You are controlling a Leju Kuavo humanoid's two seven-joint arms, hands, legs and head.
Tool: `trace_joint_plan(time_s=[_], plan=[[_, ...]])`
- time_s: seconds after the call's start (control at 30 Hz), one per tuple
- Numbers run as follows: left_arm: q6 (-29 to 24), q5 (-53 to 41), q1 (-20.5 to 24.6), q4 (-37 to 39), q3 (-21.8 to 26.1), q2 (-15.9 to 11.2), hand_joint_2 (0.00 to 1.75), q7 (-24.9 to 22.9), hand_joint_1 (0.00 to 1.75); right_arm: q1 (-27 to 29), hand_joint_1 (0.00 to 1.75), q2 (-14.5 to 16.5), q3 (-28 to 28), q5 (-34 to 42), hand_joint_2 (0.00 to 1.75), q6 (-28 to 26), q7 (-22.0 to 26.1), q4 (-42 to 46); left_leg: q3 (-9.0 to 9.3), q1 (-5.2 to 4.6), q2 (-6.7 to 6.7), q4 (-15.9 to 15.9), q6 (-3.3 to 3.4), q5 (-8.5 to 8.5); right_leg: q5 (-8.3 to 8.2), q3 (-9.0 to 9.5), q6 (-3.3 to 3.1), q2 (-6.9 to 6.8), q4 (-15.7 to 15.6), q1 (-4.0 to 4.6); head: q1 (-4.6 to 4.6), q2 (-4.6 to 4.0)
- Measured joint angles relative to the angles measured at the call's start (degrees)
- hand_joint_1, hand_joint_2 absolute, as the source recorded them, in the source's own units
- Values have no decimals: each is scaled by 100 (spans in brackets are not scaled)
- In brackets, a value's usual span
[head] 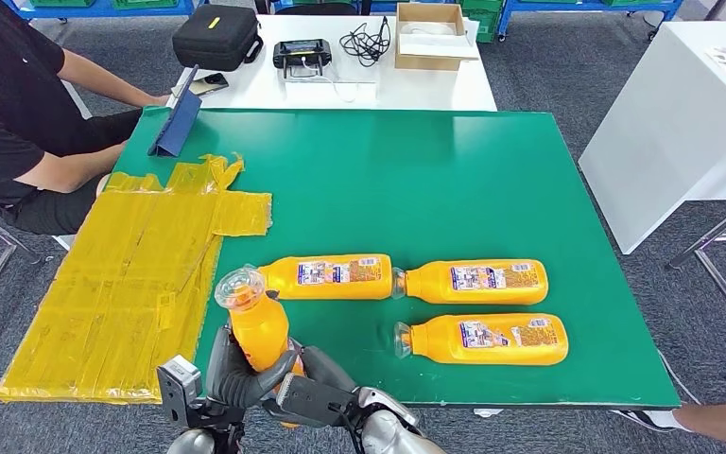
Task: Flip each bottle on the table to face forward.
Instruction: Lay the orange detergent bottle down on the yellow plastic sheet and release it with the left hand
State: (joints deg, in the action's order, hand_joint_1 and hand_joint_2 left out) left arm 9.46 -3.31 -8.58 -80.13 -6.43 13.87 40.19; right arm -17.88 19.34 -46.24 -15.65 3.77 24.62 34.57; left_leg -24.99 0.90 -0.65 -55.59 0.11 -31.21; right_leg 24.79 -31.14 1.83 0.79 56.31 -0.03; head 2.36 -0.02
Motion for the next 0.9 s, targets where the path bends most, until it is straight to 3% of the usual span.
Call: trace_joint_plan(time_s=[0.23, 0.27, 0.37, 0.4, 0.73, 0.9], plan=[[163, 116, -24, -178, 0, -51, 175, -17, 175, 64, 175, -8, 54, -153, 175, -364, 184, 106, -12, -1, 1, -1, 0, 1, 0, -12, 0, -1, 2, 0, -1, 0], [155, 87, -27, -232, 0, -54, 175, -19, 175, 88, 167, -17, 81, -207, 175, -390, 188, 188, -14, -2, 1, -1, 0, 1, 0, -15, 0, -1, 2, 0, -2, 0], [30, -95, -19, -476, -31, -59, 175, -15, 175, 186, 36, -71, 192, -374, 175, -494, 179, 574, -25, -3, 1, -2, 0, 2, 0, -24, 1, -2, 3, 0, -1, 0], [-66, -196, -10, -567, -61, -62, 175, -13, 175, 224, 0, -96, 238, -435, 175, -542, 170, 729, -30, -4, 2, -2, 0, 2, 0, -28, 1, -2, 3, 0, -1, 0], [-1417, -1498, 419, -1185, -287, -181, 175, -53, 175, 689, 0, -498, 778, -861, 175, -819, 318, 2582, -55, -8, 15, -3, 1, 2, 0, -48, 1, -6, 2, -3, -2, 0], [-3711, -4093, 752, -1237, -387, -232, 175, -675, 175, 868, 0, -667, 942, -913, 175, -994, 468, 3622, -58, -7, 18, -4, 1, 3, 0, -52, 1, -7, 3, -3, -1, 0]])
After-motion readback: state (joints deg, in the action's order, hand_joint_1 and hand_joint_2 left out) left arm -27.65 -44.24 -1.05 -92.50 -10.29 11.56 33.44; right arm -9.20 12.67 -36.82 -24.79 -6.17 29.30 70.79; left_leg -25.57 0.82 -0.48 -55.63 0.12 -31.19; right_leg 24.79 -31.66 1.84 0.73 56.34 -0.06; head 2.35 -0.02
